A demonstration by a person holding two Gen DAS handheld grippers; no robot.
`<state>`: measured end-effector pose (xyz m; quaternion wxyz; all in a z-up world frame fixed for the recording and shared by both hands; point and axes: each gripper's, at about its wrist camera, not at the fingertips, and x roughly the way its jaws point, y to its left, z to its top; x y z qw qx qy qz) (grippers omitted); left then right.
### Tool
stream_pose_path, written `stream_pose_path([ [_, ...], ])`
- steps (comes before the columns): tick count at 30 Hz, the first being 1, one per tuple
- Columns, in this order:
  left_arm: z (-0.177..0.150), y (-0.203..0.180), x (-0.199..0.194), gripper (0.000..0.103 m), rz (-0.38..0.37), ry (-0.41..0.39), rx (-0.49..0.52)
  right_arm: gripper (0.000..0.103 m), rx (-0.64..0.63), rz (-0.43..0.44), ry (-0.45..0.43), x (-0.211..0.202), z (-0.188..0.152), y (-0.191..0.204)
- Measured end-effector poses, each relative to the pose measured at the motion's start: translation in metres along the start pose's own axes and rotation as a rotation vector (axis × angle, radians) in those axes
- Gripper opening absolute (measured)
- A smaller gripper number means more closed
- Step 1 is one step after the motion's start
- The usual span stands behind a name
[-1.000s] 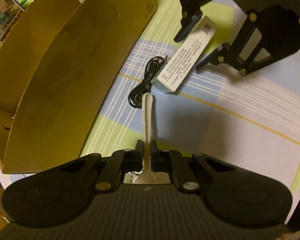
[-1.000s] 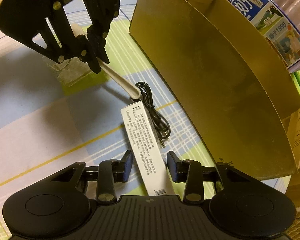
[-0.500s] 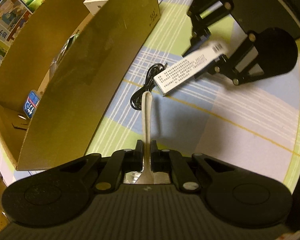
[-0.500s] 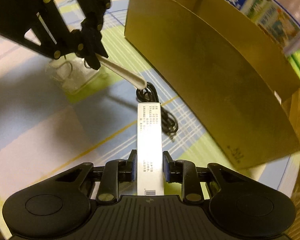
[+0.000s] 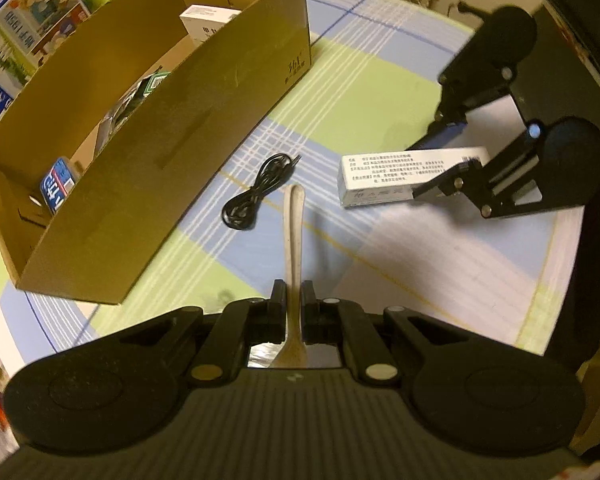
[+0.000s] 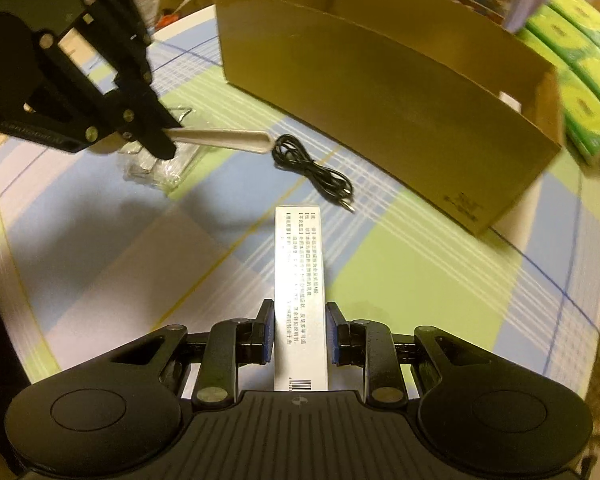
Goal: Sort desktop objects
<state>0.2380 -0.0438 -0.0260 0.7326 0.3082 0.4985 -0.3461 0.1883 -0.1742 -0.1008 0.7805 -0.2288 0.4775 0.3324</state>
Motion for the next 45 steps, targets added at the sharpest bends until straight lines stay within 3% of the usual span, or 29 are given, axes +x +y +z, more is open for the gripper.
stream_pose_path([
  [13,-0.002,-0.017,-0.029,0.004,-0.042,-0.052,-0.296,0.022,0.155,-0.015,-0.062,-0.045,-0.004,-0.002],
  [19,-0.007,-0.019,-0.041,0.004,-0.047,-0.083,-0.388,0.022,0.184,-0.027,-0.097,-0.066,-0.003,-0.002],
  [28,-0.009,-0.018,-0.058,0.004,-0.026,-0.109,-0.433,0.022,0.212,-0.04,-0.145,-0.095,0.006,-0.006],
  [45,-0.011,0.0,-0.081,0.004,0.03,-0.149,-0.479,0.022,0.217,-0.052,-0.192,-0.111,0.03,-0.011],
])
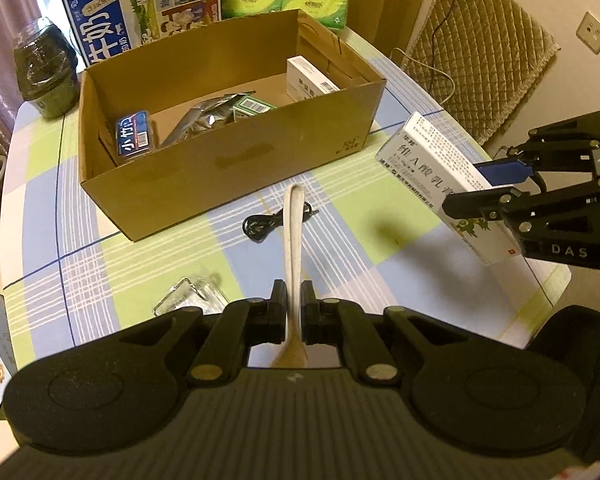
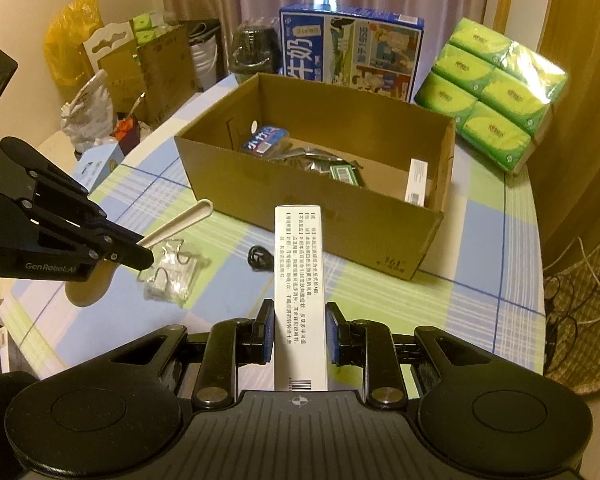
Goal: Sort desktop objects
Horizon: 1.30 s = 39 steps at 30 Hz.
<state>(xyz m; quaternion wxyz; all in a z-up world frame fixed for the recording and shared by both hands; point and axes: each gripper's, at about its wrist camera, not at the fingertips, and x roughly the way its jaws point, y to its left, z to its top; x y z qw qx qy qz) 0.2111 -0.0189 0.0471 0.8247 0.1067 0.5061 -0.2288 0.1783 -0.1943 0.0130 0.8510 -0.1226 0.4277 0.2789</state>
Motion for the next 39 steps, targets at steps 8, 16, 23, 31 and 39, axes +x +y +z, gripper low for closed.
stream_pose_path([
  [8,0.013,0.01,-0.006,0.004,0.026,-0.011,-0.002,0.022,0.034,-0.005,-0.024,-0.006,0.014,-0.014],
  [16,0.046,0.027,-0.014,0.004,0.057,-0.04,-0.006,0.022,0.045,-0.025,-0.054,-0.01,0.051,-0.031],
  [23,0.091,0.045,-0.017,0.004,0.073,-0.078,-0.025,0.022,0.073,-0.033,-0.065,0.003,0.092,-0.049],
  [31,0.131,0.066,-0.004,0.004,0.085,-0.1,-0.045,0.022,0.109,-0.03,-0.07,0.029,0.134,-0.064],
  [39,0.144,0.086,0.024,0.004,0.081,-0.093,-0.077,0.022,0.13,-0.032,-0.065,0.056,0.153,-0.07],
])
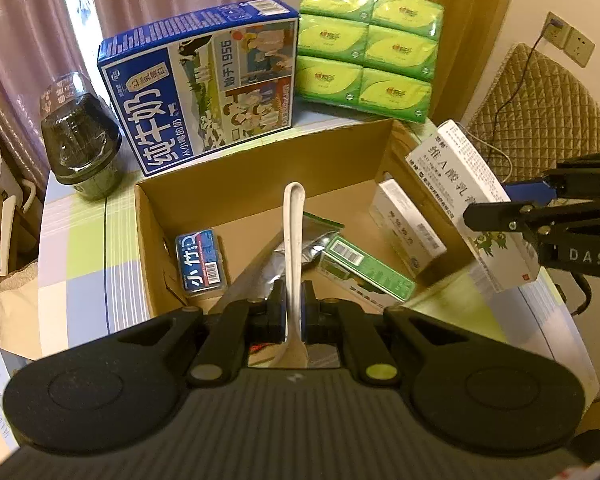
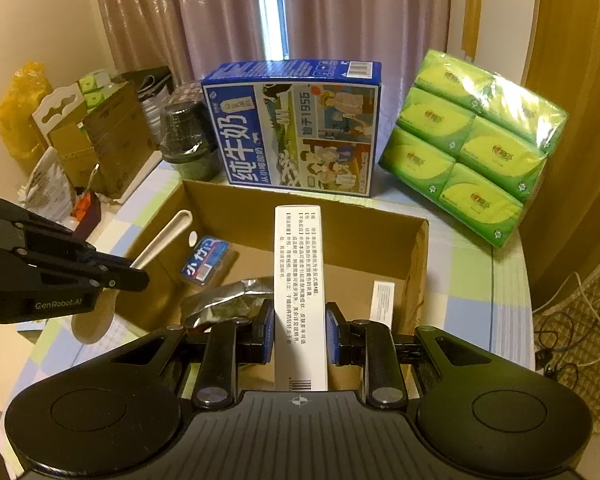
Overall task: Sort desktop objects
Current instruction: 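Lower the spoon and long white box into the cardboard box and open both tools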
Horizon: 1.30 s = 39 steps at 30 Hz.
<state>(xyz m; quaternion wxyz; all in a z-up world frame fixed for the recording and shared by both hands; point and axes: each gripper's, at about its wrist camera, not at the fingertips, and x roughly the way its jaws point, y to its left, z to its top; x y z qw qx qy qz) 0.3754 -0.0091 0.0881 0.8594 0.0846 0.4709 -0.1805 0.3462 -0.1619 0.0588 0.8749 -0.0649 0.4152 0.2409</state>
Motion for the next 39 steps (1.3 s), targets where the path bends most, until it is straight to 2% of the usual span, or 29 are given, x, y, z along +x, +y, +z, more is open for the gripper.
stream_pose_path([
  [8,0.007,0.019,0.022,0.004,-0.001,-0.002,-0.037,0.022,0.027,-0.006,0.007,0.02,0.007,-0.01],
  [20,0.023,0.027,0.047,0.004,-0.02,-0.021,-0.064,0.022,0.046,-0.006,0.009,0.042,0.013,-0.018],
  [22,0.023,0.029,0.05,0.014,-0.019,-0.043,-0.086,0.022,0.051,-0.006,0.012,0.045,0.013,-0.02],
  [23,0.023,0.03,0.051,0.026,-0.019,-0.058,-0.094,0.022,0.053,-0.007,0.012,0.047,0.013,-0.021],
  [39,0.007,0.045,0.054,0.027,-0.011,-0.062,-0.112,0.022,0.07,-0.01,0.013,0.055,0.013,-0.025],
])
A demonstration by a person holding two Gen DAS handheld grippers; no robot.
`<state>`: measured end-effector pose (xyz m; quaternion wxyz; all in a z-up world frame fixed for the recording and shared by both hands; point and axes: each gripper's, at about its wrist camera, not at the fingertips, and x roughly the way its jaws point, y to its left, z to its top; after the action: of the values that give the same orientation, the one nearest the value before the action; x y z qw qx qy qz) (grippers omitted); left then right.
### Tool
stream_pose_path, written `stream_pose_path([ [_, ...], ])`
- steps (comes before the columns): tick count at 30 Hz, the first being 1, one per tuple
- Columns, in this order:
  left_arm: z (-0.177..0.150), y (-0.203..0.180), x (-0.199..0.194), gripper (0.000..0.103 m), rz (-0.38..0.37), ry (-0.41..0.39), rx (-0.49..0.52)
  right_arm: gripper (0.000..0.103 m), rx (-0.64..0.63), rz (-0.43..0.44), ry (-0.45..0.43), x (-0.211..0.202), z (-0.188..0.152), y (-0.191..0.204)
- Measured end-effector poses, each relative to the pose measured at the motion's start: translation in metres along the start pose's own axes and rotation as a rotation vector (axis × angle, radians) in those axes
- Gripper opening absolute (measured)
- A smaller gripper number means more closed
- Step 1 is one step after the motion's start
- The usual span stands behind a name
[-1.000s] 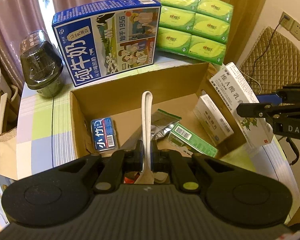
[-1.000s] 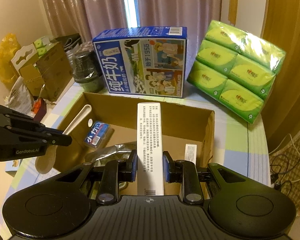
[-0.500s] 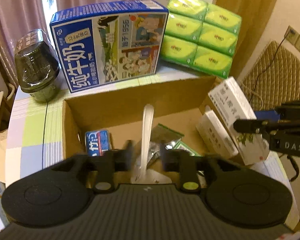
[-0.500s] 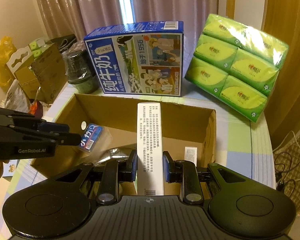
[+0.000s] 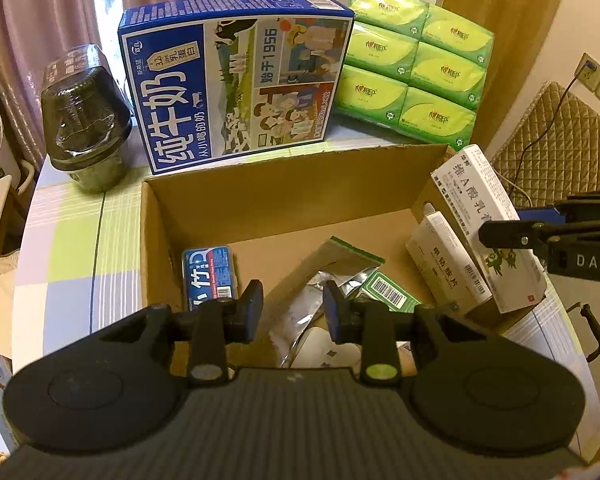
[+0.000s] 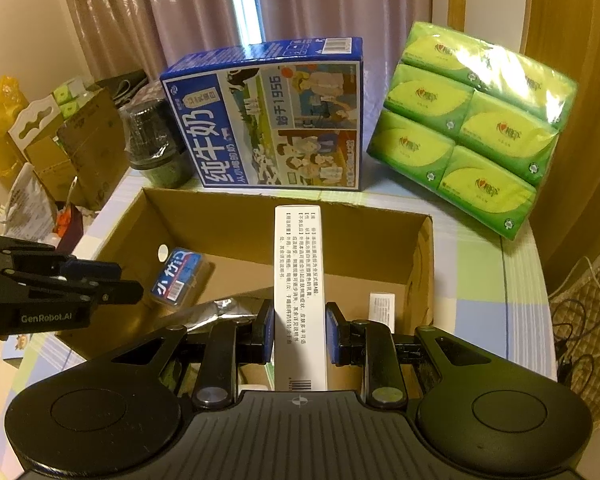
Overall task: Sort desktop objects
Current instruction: 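Lower the spoon and long white box into the cardboard box and open both tools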
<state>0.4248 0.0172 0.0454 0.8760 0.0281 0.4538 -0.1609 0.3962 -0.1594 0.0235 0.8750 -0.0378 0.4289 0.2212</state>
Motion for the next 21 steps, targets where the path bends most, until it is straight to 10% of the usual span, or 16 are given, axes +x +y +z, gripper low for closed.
stream_pose_path([
  [5,-0.002,-0.002,-0.001,0.027,0.003,0.0,0.011,0.026,-0.025,-0.026,0.002,0.005,0.001,0.002],
  [8,-0.003,-0.002,-0.003,0.027,0.002,-0.004,0.009,0.06,-0.04,-0.045,-0.034,0.002,-0.001,0.003],
  [21,-0.01,-0.007,-0.009,0.031,0.004,-0.003,0.028,0.061,0.001,-0.022,-0.052,-0.013,-0.007,-0.009],
])
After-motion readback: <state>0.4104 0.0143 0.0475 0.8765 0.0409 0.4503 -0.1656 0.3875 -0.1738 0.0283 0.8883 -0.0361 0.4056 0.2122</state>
